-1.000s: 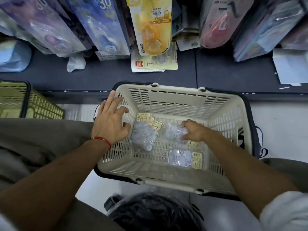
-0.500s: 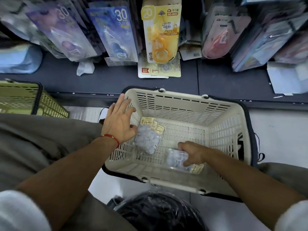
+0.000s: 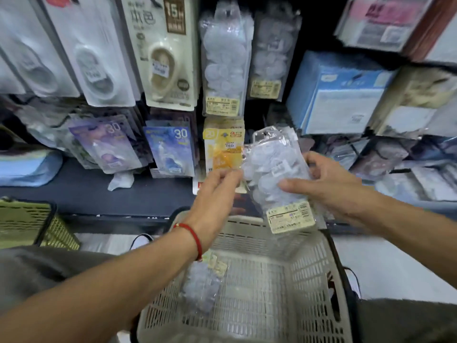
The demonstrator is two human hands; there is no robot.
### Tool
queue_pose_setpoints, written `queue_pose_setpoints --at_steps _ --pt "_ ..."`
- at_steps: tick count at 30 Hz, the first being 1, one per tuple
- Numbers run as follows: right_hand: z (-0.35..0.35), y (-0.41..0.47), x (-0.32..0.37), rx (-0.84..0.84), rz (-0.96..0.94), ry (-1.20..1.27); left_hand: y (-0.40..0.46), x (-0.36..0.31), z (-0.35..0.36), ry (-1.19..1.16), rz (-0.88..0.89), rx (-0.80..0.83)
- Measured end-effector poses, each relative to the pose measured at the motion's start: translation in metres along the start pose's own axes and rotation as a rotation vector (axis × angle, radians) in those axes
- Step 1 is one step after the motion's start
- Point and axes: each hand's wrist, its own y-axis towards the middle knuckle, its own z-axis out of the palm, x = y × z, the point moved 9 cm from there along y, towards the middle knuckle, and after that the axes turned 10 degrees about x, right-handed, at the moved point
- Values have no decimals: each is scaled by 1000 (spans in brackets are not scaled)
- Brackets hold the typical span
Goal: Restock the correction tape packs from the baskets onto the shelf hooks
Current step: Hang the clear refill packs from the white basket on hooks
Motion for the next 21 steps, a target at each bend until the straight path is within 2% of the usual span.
queue_pose_setpoints --at_steps 2,4,9,12,16,18,21 --pt "-4 2 22 -55 -106 201 8 -39 24 5 68 161" --pt "-5 5 39 -118 -199 304 14 -72 28 78 151 198" --pt "-11 4 64 -304 -306 144 24 -113 24 141 258 319" --pt "-16 4 71 -302 -353 124 28 -122 21 86 310 352" --pt "-15 2 84 -292 -438 98 34 -132 12 32 361 308" --pt "-20 3 91 -324 -453 89 33 -142 2 55 406 223" --pt "-34 4 106 -381 -474 74 29 -157 -18 218 484 36"
